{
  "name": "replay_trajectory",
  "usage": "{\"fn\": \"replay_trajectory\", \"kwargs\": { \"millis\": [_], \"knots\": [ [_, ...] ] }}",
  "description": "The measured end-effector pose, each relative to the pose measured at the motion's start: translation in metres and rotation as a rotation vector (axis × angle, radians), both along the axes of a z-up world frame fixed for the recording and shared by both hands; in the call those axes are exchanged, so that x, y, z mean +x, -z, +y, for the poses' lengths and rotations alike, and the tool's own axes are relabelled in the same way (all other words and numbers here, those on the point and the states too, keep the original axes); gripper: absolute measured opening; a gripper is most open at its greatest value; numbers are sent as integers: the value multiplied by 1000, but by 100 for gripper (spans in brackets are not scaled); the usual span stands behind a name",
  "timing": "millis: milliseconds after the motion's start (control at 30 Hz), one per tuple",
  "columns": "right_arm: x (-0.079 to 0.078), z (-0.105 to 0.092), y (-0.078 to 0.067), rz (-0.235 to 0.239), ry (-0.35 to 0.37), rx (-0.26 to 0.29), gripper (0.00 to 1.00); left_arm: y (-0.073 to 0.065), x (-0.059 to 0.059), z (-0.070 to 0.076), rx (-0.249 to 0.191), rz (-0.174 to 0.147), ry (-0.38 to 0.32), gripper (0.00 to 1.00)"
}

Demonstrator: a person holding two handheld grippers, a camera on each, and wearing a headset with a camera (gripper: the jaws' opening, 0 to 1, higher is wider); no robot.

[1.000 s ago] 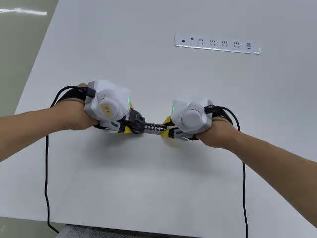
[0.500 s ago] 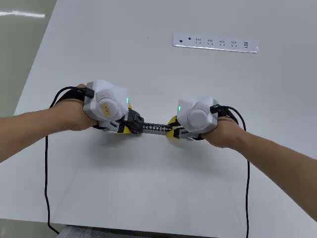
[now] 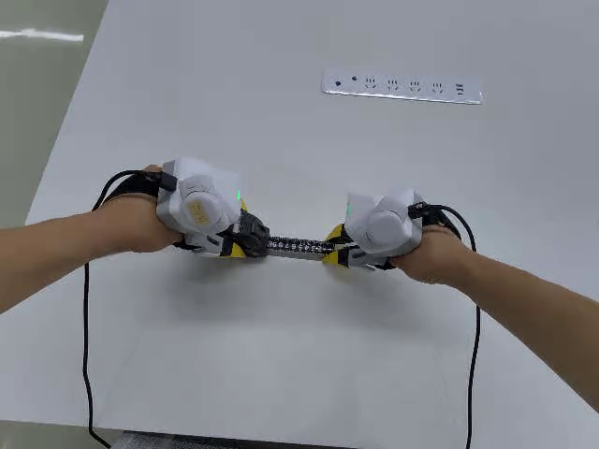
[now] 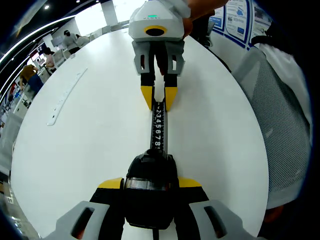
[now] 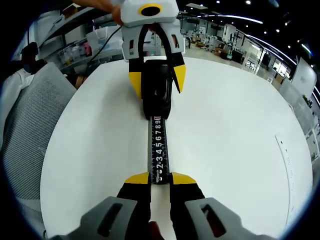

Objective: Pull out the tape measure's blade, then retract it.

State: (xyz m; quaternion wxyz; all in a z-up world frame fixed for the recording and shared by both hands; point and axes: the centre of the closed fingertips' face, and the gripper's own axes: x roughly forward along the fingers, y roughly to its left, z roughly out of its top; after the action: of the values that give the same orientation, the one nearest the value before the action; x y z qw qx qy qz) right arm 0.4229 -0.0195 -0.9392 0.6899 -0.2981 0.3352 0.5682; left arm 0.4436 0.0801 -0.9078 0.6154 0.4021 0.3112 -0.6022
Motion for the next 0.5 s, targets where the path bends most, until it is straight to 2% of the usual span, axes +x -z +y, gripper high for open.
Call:
{"fn": "replay_trajectory", "kwargs": {
  "millis": [500],
  "knots": [
    [-2, -26, 1, 11, 22, -9, 13, 1, 1, 0, 7, 1, 2, 35]
  ]
}}
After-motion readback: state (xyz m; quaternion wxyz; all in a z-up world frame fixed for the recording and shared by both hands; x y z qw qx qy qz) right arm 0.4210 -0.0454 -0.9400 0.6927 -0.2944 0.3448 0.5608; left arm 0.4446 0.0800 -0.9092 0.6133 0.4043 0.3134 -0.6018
